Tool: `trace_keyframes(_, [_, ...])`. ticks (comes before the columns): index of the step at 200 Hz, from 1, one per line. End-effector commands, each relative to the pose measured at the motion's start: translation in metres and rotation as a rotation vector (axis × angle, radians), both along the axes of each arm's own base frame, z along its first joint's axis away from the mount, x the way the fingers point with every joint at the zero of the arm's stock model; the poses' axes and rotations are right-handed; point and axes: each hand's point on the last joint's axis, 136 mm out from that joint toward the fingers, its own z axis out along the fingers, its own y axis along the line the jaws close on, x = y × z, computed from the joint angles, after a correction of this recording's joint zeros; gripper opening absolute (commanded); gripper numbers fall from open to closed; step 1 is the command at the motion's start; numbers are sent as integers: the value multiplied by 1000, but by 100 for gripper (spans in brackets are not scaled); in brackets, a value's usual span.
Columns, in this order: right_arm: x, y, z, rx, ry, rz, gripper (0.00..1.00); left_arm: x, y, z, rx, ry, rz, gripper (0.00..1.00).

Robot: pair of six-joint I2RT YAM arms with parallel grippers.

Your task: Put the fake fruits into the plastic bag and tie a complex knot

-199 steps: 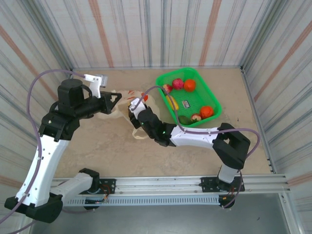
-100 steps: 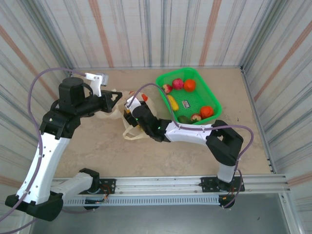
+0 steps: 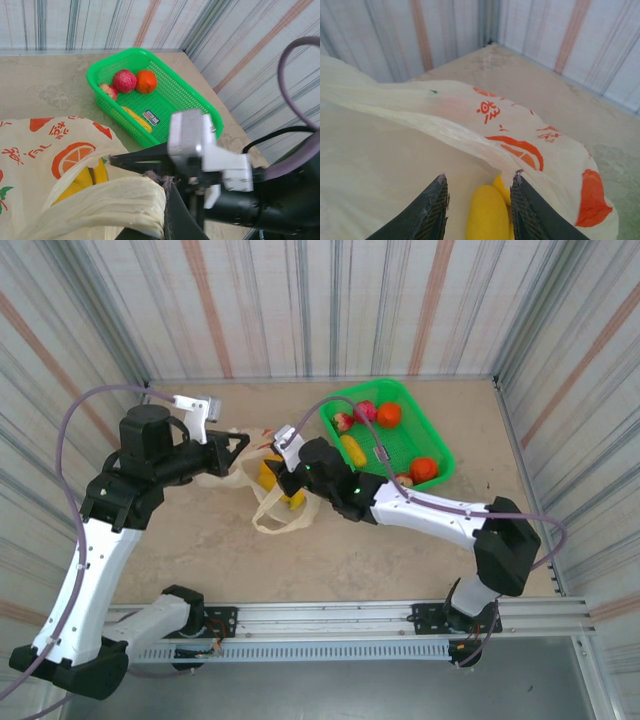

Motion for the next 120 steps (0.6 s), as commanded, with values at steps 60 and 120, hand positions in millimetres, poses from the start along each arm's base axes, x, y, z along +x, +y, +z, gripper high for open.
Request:
trace_keyframes(60, [6,-92,47,232,254,18,42,-4,1,-4,13,-15,-7,0])
trace_keyframes(120, [95,-205,-71,155,721,-450,48,-1,-2,-8,20,-1,-14,0])
